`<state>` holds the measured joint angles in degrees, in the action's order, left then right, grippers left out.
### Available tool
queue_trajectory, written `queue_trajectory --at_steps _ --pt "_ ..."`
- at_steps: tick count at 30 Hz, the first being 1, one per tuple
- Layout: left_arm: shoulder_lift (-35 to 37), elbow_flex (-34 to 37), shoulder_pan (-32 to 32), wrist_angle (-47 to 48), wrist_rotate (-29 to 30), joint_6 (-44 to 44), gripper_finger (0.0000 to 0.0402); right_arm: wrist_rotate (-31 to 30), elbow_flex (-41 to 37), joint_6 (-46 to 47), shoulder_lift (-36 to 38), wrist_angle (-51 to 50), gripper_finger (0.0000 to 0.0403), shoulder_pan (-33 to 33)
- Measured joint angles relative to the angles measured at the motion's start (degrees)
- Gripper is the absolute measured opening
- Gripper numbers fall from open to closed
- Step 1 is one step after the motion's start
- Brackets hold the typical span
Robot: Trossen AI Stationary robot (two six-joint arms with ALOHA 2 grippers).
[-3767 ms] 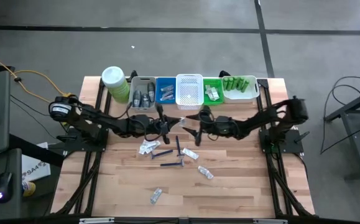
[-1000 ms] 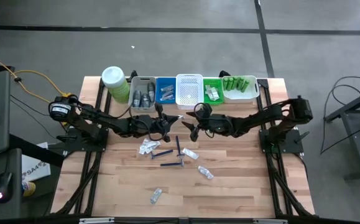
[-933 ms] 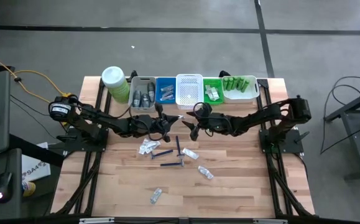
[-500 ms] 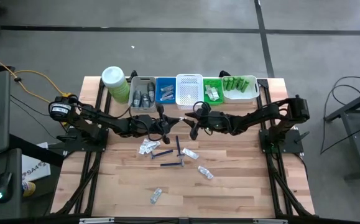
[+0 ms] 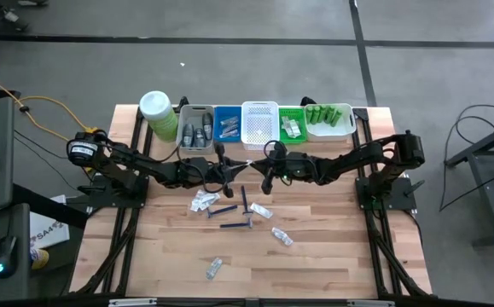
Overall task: Pick & Place Travel size toiletries
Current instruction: Put the white bandage pack into the green bin
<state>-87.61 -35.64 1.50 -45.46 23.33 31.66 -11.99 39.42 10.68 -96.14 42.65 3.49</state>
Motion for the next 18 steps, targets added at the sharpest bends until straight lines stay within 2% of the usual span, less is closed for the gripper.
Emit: queue_trajectory --at_steps 5,10,13,18 --pt "0.0 0.0 0.0 -0.05 0.51 0.05 0.0128 -2.26 -0.01 0.02 0.48 -2.7 0.0004 0.08" --pt "1.06 0.01 0.04 0.18 7.83 0.01 0.0202 -5.75 -0.02 2.88 2.49 -9.2 0.0004 1.76" --pt "2.59 0.02 0.04 1.53 14.05 -0.48 0.0223 -8.77 -0.03 5.32 5.41 -14.83 0.0004 4.07" --pt "5.49 0.02 0.02 7.33 16.52 -2.63 0.0225 -17.53 -0.03 6.47 12.37 -26.86 0.0004 8.97"
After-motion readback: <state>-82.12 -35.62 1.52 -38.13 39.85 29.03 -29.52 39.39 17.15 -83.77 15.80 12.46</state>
